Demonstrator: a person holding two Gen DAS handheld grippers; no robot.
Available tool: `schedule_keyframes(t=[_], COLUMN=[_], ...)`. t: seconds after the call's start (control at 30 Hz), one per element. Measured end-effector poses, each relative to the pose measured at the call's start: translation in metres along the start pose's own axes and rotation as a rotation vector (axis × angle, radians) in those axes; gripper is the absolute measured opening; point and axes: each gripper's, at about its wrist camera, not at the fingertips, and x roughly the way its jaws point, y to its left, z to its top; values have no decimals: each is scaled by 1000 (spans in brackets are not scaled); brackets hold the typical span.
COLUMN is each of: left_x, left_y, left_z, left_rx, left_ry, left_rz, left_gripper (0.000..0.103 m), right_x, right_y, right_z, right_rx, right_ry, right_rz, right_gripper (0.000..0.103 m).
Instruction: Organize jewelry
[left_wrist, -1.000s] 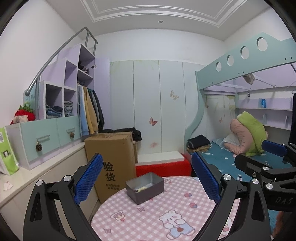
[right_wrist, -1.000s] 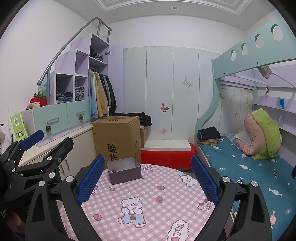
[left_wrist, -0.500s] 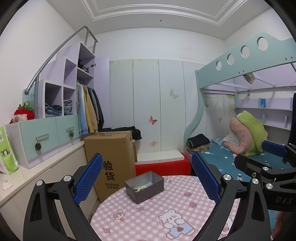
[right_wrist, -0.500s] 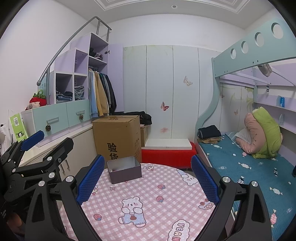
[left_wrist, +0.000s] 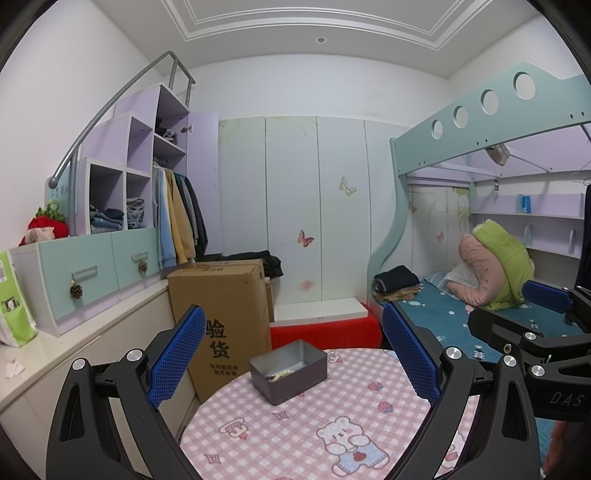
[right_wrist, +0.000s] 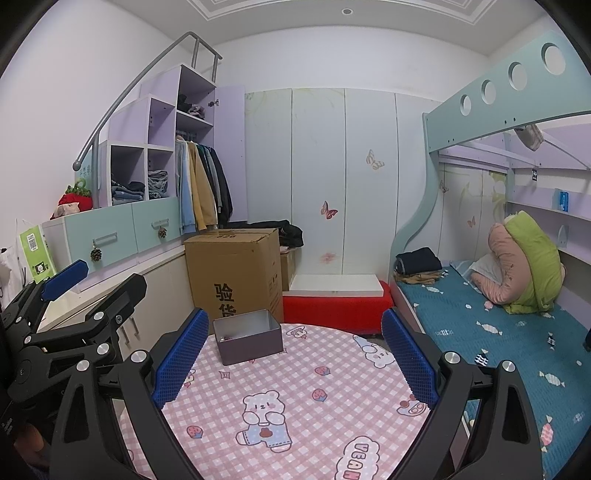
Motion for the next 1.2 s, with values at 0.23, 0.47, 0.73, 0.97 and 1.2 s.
schedule_keyframes(t=[0.23,0.47,0.73,0.97,1.2], left_x=[1,3,3,3,3], left_y=[0,2,3,2,2], left_z=[-1,-4,-3,-3,-3], left_rx=[-2,2,2,2,3], left_ry=[3,4,5,5,5], left_rz=[-1,2,0,1,4], left_gripper=[93,93,93,93,93], right_x=[0,0,1,0,3], right_y=[0,0,0,0,1], right_z=[0,1,1,2,-2], right_rx=[2,3,2,4,9], right_ry=[2,2,2,3,9], right_rz=[1,1,1,1,5], right_gripper=[92,93,93,93,93])
